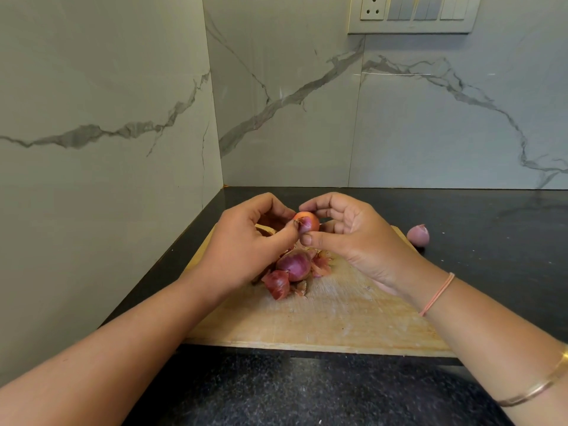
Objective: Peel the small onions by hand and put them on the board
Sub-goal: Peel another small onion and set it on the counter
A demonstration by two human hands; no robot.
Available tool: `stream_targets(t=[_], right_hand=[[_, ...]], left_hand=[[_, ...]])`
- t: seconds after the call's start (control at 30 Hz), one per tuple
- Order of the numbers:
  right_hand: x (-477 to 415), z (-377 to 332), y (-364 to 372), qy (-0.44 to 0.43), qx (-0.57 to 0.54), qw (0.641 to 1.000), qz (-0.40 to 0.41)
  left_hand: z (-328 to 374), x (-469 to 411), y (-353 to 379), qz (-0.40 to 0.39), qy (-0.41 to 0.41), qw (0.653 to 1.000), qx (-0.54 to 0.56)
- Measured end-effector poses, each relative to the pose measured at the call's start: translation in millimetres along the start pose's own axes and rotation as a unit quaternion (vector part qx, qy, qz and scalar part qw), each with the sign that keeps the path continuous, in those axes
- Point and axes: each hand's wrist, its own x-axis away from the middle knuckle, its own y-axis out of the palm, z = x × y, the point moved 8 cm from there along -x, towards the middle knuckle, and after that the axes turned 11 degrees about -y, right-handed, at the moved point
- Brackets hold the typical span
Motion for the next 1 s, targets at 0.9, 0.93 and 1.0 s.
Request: stream_targets(t=[0.9,0.93,1.0], right_hand=[[-2.2,-2.7,-2.5,-0.031,0.078,0.996,0.016],[-2.4,-3.7,-2.6,-0.035,0.081,0.996,0.018],[-2.4,-5.3,-3.1,-0.041,0.082,0.996,0.022]], left_hand=[[-3.9,0.1,1.6,0.007,-0.031,0.999,0.035],[-4.7,-0.5,1.7,0.005,-0.038,0.998,0.054],[-6.2,-1.3,1.4,0.001,-0.048,0.996,0.08]])
